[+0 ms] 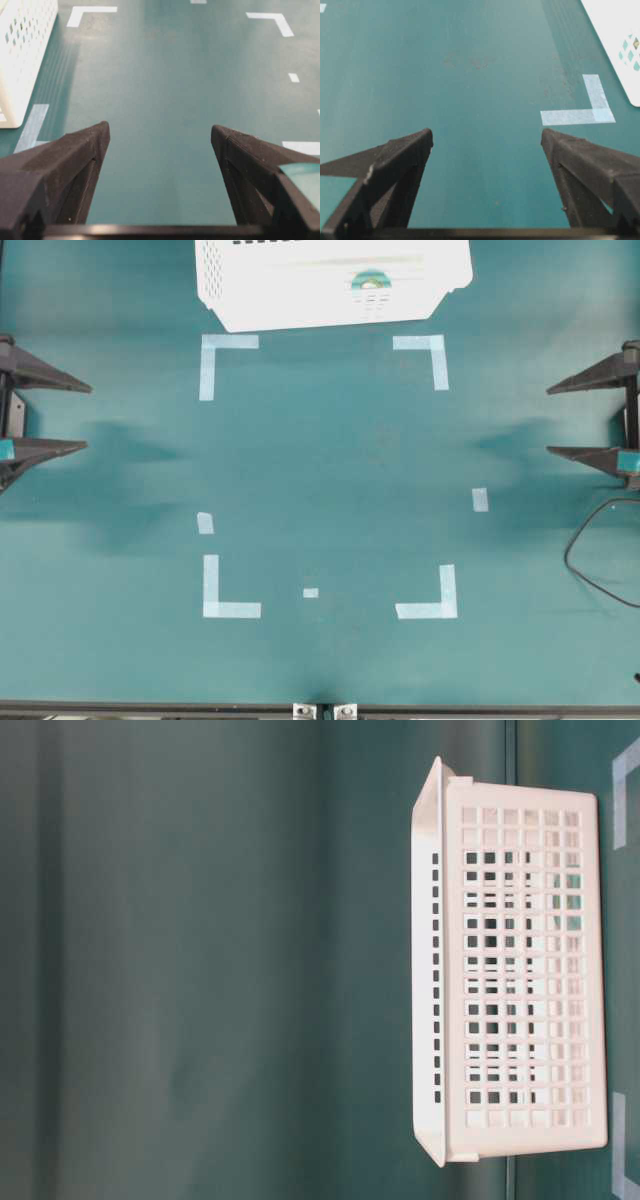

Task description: Put the tape in the middle into the white basket.

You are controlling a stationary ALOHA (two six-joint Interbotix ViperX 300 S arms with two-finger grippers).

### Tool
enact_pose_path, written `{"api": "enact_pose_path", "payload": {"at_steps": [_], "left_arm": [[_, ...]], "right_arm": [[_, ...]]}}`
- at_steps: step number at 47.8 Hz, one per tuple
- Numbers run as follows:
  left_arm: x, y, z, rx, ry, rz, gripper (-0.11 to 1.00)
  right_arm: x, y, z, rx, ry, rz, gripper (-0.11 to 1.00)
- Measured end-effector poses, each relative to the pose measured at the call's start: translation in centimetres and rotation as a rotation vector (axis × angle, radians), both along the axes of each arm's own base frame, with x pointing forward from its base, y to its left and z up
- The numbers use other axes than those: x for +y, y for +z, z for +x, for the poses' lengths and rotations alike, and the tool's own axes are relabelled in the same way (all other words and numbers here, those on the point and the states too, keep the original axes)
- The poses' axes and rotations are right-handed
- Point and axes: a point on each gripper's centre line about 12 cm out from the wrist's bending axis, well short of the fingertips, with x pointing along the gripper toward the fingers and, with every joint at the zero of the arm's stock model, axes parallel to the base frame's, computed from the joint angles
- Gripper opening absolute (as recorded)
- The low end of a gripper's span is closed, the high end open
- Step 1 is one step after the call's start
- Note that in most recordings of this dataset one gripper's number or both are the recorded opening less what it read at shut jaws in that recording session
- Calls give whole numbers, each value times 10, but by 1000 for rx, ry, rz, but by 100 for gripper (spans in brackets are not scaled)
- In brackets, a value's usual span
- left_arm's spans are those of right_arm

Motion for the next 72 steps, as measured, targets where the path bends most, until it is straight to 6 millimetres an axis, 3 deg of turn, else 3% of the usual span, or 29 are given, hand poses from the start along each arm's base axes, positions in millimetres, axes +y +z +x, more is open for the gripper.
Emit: {"api": "enact_pose_path", "payload": {"at_steps": [29, 72], "left_arm": [[0, 0, 0, 0, 0, 0, 37], [0, 0, 0, 0, -1, 0, 37]], "right_arm": [[4, -1, -4, -85, 51, -79, 100], [4, -2, -4, -75, 51, -81, 100]]}}
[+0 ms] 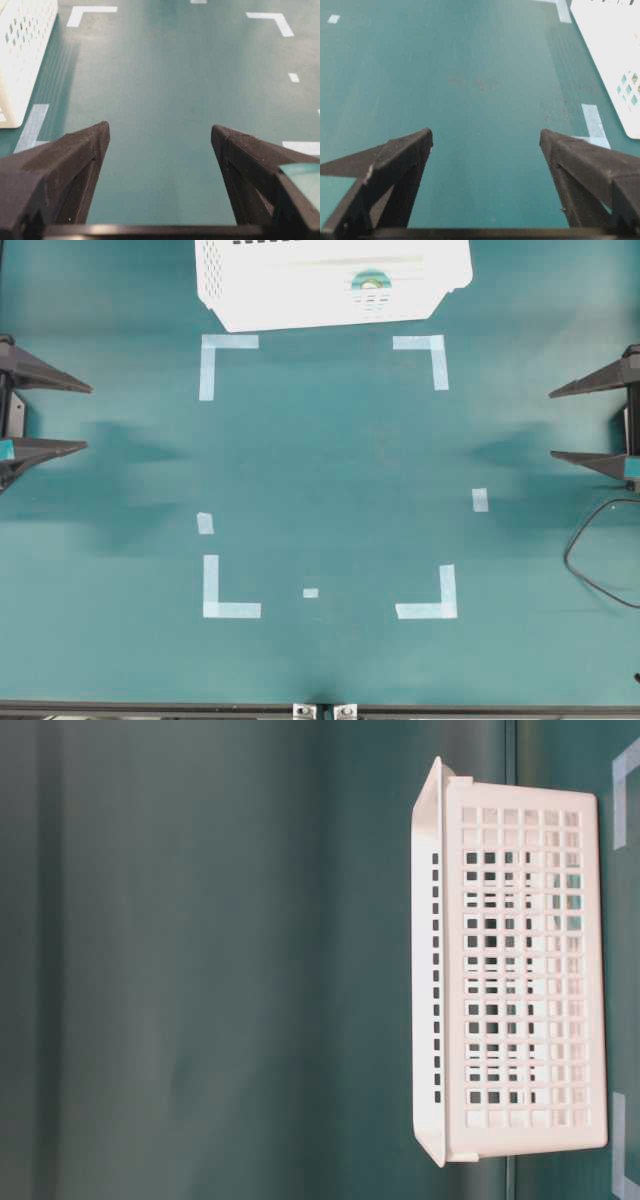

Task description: Put the tape in the middle into the white basket.

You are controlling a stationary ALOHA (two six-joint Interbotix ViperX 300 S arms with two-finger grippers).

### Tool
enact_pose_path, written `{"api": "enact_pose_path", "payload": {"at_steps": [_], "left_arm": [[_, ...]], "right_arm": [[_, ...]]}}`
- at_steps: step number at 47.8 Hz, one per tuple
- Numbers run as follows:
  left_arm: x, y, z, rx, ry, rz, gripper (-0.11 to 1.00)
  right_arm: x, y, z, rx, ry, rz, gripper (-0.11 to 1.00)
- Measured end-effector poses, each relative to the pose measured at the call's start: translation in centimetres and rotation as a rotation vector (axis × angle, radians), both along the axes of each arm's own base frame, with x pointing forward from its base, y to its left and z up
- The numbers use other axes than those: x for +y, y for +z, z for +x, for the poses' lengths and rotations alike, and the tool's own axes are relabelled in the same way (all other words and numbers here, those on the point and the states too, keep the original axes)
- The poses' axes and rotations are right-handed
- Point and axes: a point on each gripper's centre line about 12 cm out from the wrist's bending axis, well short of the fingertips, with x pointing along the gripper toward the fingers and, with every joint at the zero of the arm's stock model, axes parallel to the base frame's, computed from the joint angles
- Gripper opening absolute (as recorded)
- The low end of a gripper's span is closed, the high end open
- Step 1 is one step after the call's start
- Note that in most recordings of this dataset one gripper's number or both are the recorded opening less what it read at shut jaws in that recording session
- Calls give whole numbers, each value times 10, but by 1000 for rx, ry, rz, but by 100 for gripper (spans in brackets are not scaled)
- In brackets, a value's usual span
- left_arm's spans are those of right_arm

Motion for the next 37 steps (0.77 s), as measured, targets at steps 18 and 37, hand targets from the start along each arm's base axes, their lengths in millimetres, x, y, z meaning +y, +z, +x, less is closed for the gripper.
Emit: {"api": "enact_pose_path", "payload": {"at_steps": [18, 37], "left_arm": [[0, 0, 0, 2, 2, -2, 37], [0, 0, 0, 0, 1, 0, 37]], "right_arm": [[0, 0, 0, 0, -2, 0, 100], [-1, -3, -1, 28, -8, -1, 100]]}}
